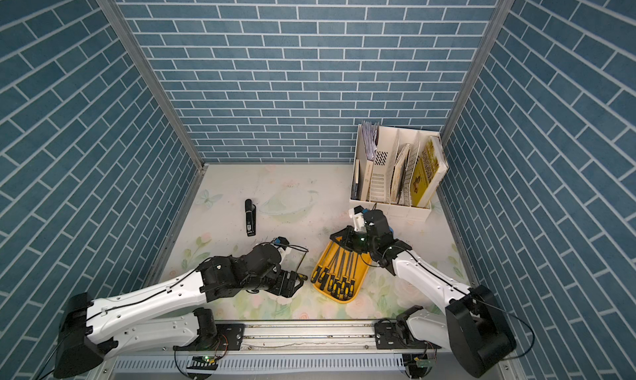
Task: Put the file tool into the storage box
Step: Place the file tool in the storage box.
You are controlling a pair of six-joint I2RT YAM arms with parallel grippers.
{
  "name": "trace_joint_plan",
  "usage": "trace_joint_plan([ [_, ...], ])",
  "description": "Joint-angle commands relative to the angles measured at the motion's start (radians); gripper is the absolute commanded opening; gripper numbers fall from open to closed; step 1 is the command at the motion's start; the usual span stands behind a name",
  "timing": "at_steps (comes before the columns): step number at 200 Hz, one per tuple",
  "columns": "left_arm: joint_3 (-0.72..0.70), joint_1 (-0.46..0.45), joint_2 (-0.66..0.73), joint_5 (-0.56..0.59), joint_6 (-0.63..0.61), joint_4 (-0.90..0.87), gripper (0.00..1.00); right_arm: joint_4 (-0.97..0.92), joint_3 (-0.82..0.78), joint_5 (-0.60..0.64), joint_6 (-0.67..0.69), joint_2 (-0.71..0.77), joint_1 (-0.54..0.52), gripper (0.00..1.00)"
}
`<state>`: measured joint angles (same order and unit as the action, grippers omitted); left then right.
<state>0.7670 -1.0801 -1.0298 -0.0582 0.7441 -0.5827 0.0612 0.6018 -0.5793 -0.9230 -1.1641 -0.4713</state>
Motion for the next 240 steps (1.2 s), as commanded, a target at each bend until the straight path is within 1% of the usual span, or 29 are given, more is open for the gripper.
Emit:
trace_joint_plan([
  [1,0.000,0.000,0.038,0.089,0.028,-0.040,0.98,-0.112,-0.014,-0.026,0.099,0.033,0.079,0.00],
  [16,-0.016,0.001,0.047,0.105,0.043,-0.028,0.98,-0.113,-0.022,-0.037,0.113,0.026,0.105,0.00],
  [30,-0.037,0.000,0.053,0.103,0.055,-0.009,0.98,-0.093,-0.040,-0.038,0.111,0.012,0.108,0.00],
  [79,-0.073,0.001,0.035,0.093,0.074,0.025,0.98,-0.002,-0.115,-0.052,0.083,-0.021,0.103,0.00],
  [178,-0.083,0.001,0.003,0.103,0.081,0.047,0.98,0.023,-0.189,-0.029,0.102,-0.048,0.083,0.00],
  [186,-0.085,0.001,-0.001,0.106,0.085,0.048,0.98,0.024,-0.188,-0.028,0.102,-0.050,0.082,0.04],
  [196,-0.089,0.000,-0.008,0.106,0.086,0.049,0.98,0.025,-0.188,-0.030,0.103,-0.052,0.083,0.13],
  [216,-0.095,0.001,-0.021,0.112,0.097,0.052,0.98,0.011,-0.181,-0.030,0.111,-0.049,0.082,0.26],
  [240,-0.102,0.001,-0.041,0.115,0.107,0.065,0.98,-0.024,-0.164,-0.024,0.129,-0.040,0.084,0.35],
])
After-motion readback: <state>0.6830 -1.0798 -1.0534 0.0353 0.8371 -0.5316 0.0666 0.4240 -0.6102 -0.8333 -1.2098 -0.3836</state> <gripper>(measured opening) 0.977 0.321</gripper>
